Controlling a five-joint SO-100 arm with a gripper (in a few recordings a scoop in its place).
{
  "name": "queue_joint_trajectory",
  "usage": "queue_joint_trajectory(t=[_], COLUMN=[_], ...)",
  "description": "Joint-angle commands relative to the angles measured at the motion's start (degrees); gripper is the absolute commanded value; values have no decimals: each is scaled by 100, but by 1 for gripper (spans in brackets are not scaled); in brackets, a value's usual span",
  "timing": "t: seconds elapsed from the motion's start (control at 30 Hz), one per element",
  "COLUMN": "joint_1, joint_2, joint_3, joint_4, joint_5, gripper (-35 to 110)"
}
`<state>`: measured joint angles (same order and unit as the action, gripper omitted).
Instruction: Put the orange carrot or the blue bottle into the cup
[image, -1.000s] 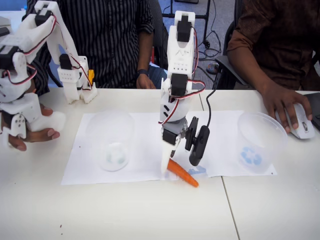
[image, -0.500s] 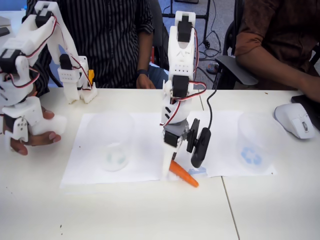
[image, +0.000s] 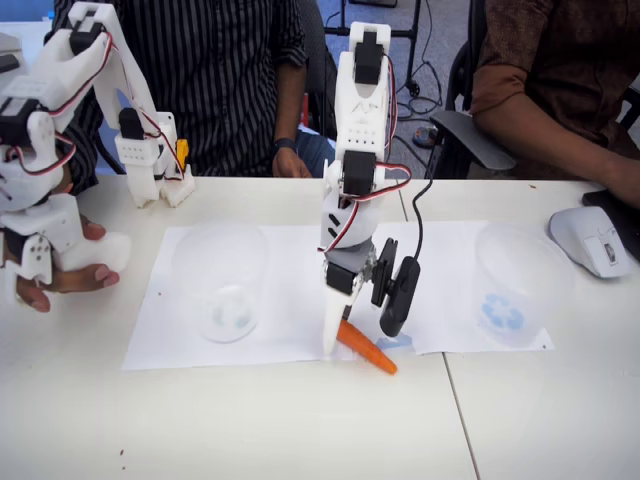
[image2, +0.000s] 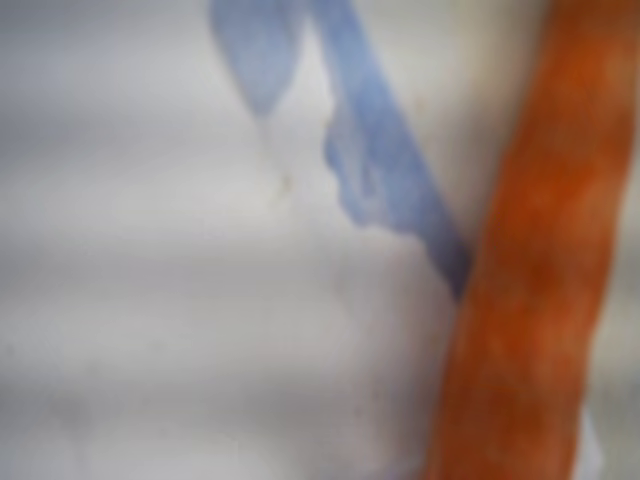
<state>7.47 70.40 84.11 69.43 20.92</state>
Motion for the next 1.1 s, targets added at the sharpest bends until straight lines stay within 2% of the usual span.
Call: queue_joint_trajectory(t=[0.0,0.9,1.07], joint_1=[62,79,79], joint_2=[264,-220,-220], joint_3=[-114,-202,-246], joint_4=[0,-9,-18], joint_5=[18,88,62], gripper=[36,35,26])
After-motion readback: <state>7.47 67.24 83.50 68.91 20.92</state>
